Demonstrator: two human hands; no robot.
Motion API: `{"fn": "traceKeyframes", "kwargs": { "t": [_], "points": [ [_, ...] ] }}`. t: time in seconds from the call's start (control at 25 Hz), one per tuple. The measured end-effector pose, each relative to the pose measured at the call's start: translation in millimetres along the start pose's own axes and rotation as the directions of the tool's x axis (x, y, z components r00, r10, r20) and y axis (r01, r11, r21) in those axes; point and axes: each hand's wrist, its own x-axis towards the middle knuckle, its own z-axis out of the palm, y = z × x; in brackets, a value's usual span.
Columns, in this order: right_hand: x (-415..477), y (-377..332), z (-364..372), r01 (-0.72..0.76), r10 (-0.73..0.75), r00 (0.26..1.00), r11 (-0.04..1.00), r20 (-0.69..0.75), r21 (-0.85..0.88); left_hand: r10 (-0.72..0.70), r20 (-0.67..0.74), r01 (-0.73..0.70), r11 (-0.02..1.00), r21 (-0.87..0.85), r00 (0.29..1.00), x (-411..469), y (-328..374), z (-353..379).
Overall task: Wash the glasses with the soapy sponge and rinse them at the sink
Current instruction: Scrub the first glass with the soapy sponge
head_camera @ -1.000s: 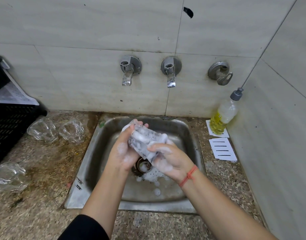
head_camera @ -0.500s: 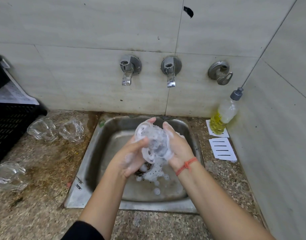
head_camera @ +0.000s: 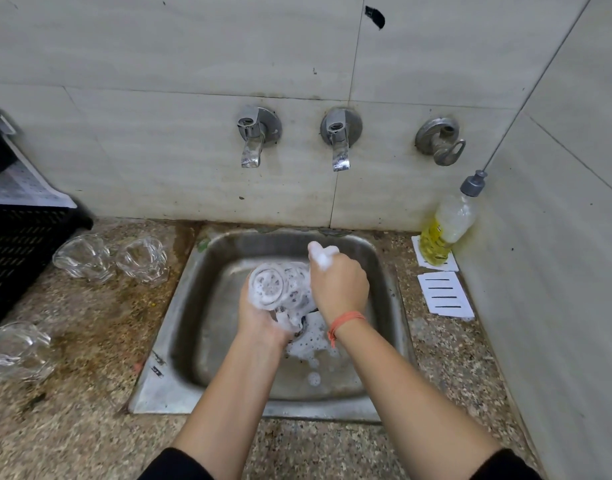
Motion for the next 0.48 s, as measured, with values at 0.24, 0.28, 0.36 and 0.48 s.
{"fn": "traceKeyframes", "kwargs": {
  "t": [0.24, 0.28, 0.36, 0.48],
  "points": [
    [3, 10, 10, -0.005, 0.042, 0.984, 0.978, -0.174, 0.207, -0.031, 0.037, 0.03, 0.999, 0.023, 0.999, -7, -2, 7],
    [3, 10, 8, -0.105, 0.206, 0.971, 0.827, -0.124, 0.553, -0.026, 0.03, 0.025, 0.999, 0.041, 0.999, -12, -2, 7],
    [-7, 6, -1, -0.259, 0.285, 0.94, 0.246, 0.186, 0.934, 0.026, -0.039, -0.023, 0.997, 0.069, 0.999, -16, 1, 6],
    [-20, 2, -12, -0.363, -0.013, 0.931, 0.016, 0.364, 0.931, -0.018, -0.057, 0.016, 0.999, -0.041, 0.998, -19, 11, 9]
  ]
}}
